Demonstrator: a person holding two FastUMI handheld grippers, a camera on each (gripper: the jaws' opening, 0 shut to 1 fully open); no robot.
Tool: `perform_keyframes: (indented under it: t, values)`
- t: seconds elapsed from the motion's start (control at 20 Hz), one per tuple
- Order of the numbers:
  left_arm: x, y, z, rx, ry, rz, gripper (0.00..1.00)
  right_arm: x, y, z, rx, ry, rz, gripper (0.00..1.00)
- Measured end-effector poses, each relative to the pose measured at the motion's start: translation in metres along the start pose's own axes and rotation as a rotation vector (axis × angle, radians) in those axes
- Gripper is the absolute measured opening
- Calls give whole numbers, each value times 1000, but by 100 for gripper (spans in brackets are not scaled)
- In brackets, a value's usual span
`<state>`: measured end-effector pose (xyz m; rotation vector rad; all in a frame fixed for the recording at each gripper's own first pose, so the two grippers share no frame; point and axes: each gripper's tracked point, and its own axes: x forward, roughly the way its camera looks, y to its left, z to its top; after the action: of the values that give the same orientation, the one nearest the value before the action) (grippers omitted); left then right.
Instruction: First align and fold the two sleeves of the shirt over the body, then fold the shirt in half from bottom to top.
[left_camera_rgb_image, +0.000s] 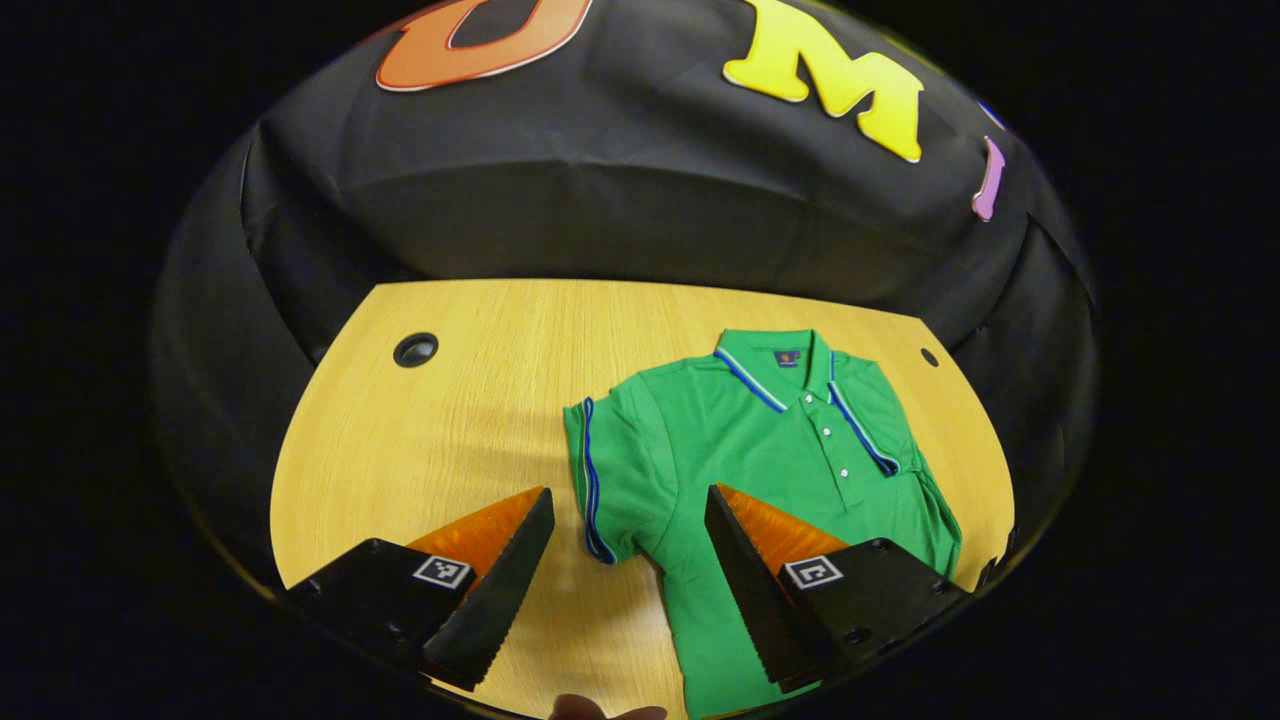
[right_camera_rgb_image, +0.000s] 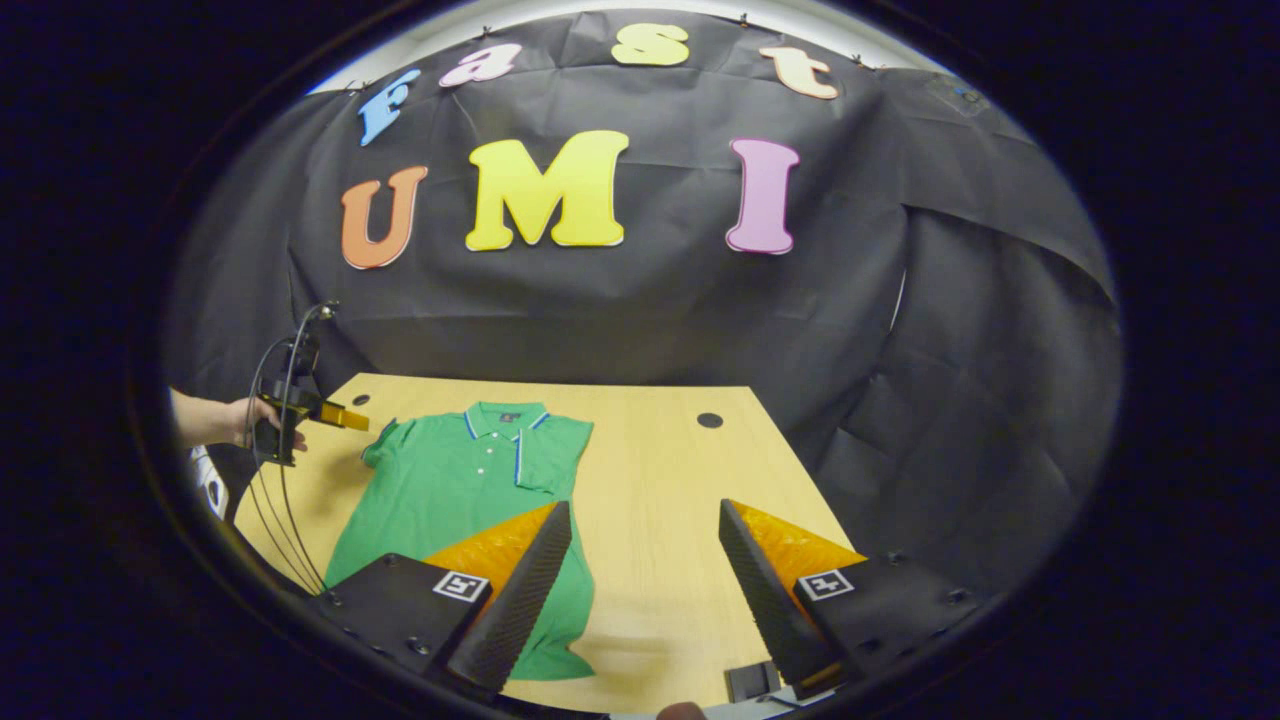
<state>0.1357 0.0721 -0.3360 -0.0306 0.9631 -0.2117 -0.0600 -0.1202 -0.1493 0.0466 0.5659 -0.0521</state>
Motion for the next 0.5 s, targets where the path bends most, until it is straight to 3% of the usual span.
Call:
perform_keyframes:
  t: [0.2, 0.5]
  values:
    - [31, 11, -4, 15, 35, 46, 100, -2, 12, -24, 24, 48, 34, 96]
    - [67, 25, -7, 48, 78, 104, 86, -4, 16, -44, 64, 104, 65, 96]
